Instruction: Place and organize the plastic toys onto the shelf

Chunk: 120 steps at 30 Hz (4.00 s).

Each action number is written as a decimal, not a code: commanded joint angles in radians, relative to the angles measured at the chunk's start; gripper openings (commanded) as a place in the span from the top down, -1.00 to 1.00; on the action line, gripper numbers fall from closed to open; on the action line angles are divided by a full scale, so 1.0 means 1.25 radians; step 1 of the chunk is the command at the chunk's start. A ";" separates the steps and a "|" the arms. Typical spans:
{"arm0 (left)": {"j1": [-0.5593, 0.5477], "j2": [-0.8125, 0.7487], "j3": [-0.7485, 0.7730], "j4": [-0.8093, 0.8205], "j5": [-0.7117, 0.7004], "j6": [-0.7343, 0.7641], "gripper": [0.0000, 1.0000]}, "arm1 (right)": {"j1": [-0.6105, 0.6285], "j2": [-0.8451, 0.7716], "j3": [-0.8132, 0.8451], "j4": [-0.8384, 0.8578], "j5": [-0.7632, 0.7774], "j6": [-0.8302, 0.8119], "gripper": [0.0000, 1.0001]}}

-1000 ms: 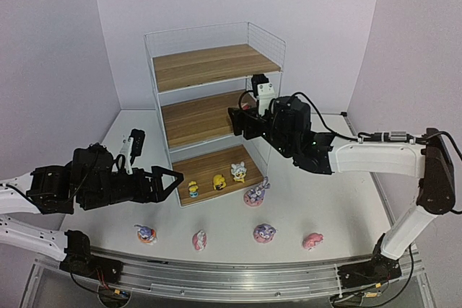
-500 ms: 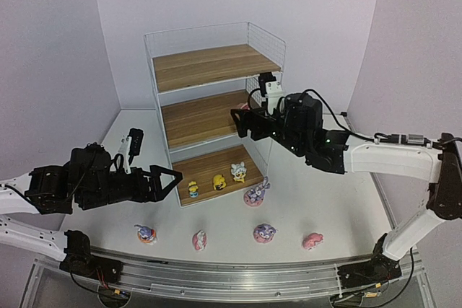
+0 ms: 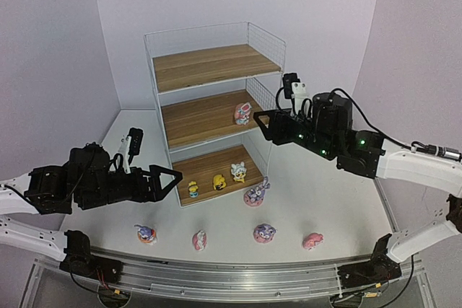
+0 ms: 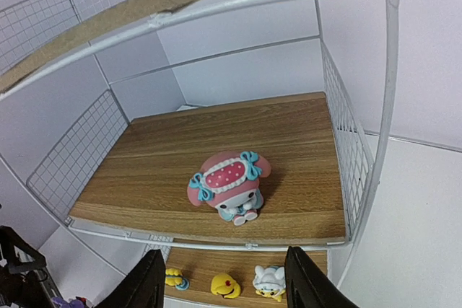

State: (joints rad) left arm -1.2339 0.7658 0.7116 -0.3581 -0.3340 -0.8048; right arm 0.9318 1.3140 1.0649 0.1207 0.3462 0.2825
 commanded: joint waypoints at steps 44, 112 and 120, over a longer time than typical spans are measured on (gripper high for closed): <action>0.001 -0.037 -0.041 0.046 0.021 0.000 -0.99 | 0.031 0.213 0.109 0.119 0.184 0.120 -0.02; 0.001 -0.050 -0.102 0.019 0.065 -0.064 -0.99 | 0.066 -0.243 -0.311 -0.842 -0.132 0.736 -0.83; 0.002 -0.077 -0.129 0.032 0.076 -0.059 -0.99 | 0.067 -0.210 -0.372 -0.696 -0.170 0.784 -0.79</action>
State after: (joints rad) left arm -1.2331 0.7070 0.5639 -0.3553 -0.2542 -0.8726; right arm 1.0103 1.0223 0.6260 -0.8578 0.1941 1.1787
